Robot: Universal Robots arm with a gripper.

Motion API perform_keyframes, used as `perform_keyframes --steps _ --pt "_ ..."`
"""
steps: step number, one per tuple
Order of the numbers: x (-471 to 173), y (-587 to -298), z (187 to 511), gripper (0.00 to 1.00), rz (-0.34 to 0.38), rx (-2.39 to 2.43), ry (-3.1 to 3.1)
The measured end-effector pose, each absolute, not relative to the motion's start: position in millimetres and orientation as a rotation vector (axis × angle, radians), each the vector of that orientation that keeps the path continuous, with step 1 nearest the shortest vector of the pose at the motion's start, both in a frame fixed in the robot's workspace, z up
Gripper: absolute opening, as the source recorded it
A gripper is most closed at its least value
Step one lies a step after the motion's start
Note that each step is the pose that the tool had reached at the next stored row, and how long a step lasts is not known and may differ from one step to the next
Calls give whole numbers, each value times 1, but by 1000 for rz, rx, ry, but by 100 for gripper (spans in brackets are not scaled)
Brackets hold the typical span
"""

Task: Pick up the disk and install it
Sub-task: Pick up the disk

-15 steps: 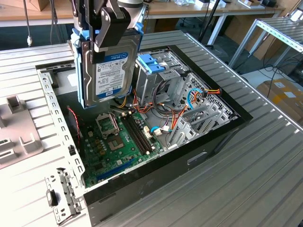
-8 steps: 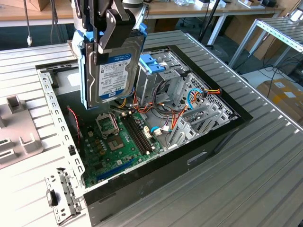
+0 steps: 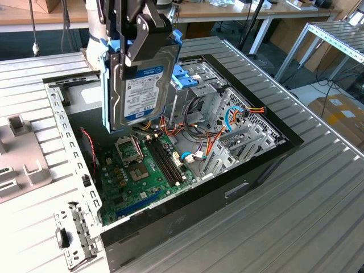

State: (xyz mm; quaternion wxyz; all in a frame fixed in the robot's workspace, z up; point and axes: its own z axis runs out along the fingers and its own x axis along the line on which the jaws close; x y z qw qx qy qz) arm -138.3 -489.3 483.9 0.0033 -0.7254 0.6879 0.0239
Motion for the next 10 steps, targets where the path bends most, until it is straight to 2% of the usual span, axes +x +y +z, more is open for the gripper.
perform_keyframes --steps 10 --pt "-128 -498 483 37 75 -2274 2157"
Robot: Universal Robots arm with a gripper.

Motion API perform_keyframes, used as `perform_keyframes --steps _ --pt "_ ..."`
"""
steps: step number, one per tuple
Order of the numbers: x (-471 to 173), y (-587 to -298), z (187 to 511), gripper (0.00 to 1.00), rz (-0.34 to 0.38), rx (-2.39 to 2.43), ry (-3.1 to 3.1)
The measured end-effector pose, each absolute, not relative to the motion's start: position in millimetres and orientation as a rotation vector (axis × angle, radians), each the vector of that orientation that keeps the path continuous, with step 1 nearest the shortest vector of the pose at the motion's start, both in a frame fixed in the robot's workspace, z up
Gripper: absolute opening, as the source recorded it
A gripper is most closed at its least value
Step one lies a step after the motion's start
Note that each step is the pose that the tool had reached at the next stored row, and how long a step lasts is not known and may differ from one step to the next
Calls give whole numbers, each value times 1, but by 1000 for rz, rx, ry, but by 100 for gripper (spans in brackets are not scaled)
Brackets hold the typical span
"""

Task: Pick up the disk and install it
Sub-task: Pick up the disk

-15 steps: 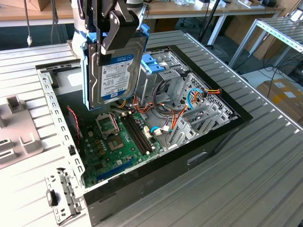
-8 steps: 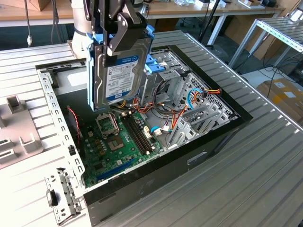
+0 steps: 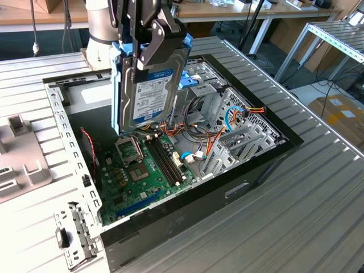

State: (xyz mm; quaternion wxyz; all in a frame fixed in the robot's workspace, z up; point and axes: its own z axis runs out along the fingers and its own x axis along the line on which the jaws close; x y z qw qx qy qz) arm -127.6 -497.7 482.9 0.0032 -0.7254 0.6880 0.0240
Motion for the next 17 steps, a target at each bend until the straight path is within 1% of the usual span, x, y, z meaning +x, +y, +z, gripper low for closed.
perform_keyframes --steps 17 --pt "-108 -512 481 37 75 -2274 2157"
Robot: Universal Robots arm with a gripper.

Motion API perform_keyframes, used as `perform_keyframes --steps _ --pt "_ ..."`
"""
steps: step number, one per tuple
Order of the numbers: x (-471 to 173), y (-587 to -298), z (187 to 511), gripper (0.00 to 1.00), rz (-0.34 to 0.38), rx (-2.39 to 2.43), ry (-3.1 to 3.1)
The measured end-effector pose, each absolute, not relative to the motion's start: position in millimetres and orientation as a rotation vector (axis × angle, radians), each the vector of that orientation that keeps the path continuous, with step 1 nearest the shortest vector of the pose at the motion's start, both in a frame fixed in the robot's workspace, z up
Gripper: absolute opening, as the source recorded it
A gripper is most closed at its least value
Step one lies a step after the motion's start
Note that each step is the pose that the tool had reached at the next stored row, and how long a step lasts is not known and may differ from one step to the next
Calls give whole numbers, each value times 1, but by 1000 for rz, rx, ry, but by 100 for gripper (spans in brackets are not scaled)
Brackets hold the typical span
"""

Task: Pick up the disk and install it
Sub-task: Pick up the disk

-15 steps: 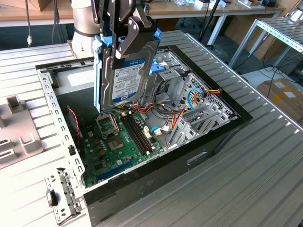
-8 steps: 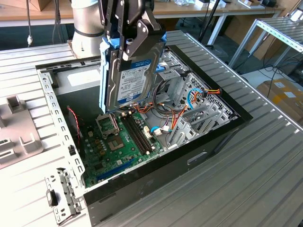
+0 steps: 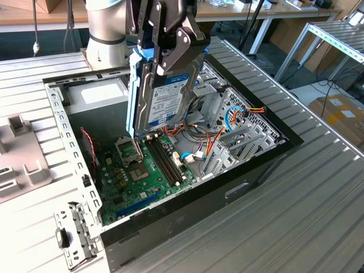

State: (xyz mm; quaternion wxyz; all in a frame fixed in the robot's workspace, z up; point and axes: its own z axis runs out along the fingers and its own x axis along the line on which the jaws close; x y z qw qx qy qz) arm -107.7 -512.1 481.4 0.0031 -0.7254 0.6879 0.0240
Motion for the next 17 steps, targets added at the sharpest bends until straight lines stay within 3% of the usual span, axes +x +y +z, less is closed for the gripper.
perform_keyframes --steps 17 --pt "-92 -523 480 37 76 -2274 2157"
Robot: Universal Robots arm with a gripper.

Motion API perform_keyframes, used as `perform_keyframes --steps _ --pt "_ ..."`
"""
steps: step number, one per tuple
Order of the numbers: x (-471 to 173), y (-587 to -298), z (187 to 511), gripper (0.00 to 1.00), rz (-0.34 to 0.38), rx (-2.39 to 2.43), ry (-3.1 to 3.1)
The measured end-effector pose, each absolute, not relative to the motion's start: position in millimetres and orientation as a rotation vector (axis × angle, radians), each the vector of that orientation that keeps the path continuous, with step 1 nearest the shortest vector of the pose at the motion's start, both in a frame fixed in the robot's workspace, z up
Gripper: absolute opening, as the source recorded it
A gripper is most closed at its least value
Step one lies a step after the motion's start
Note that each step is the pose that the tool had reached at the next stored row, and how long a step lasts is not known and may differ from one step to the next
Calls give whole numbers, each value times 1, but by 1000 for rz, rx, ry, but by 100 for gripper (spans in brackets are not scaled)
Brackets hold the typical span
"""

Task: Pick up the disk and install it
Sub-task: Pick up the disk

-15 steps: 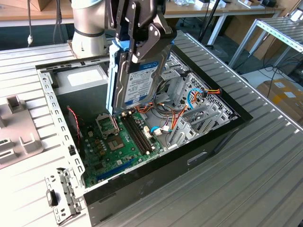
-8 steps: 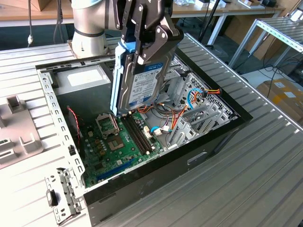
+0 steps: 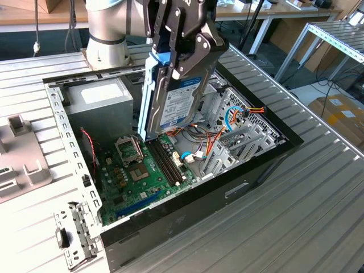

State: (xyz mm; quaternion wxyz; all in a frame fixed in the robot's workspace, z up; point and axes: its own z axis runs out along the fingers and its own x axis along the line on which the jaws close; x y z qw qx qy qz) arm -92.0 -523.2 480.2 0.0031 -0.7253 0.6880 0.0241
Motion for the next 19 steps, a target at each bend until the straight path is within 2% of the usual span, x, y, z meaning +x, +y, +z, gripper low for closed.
perform_keyframes --steps 19 --pt "-65 -545 478 37 76 -2275 2157"
